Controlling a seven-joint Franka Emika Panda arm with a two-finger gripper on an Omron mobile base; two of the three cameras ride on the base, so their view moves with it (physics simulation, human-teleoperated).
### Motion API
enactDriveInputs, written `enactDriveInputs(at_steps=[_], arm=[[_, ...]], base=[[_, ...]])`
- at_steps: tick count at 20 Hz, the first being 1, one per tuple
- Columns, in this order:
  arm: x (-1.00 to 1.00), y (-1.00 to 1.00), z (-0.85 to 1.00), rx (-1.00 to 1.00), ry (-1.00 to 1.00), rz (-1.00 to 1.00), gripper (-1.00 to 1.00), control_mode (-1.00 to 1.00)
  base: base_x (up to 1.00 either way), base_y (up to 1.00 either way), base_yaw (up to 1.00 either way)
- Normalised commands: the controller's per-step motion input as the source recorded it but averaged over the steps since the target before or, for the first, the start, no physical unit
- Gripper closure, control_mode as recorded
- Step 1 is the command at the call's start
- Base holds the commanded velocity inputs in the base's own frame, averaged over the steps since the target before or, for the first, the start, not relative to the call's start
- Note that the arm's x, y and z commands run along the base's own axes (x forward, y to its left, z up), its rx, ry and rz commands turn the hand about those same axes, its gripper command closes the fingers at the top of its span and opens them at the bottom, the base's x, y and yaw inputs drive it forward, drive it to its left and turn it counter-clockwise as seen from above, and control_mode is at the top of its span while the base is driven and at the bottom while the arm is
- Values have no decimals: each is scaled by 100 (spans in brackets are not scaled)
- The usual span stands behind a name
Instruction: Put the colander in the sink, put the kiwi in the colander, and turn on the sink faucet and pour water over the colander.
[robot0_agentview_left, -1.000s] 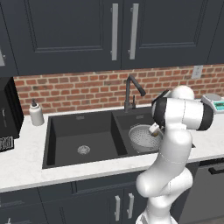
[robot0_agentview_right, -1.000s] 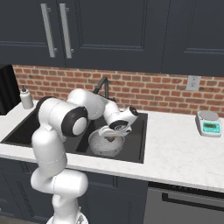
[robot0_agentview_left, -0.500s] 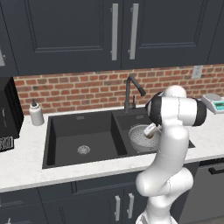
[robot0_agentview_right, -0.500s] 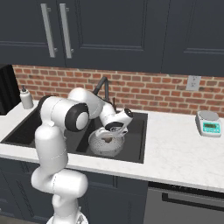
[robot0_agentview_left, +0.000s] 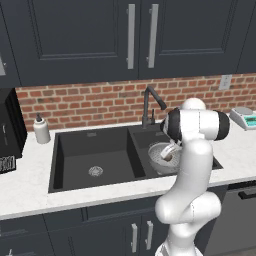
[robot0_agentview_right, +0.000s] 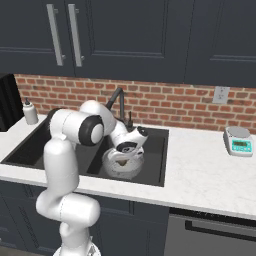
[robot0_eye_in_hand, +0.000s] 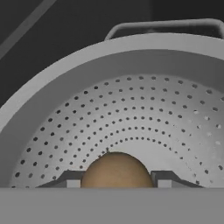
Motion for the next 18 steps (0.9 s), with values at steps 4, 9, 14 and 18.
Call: enactDriveInputs(at_steps=[4,9,14,18], arm=[[15,5,-22,-1,0,0,100,-100],[5,3,-12,0,0,0,100,-100],[-1,7,0,0,0,0,100,-100],[-13,13,6,0,0,0,-100,-100]], base=[[0,0,0],[0,0,0],[0,0,0],[0,0,0]])
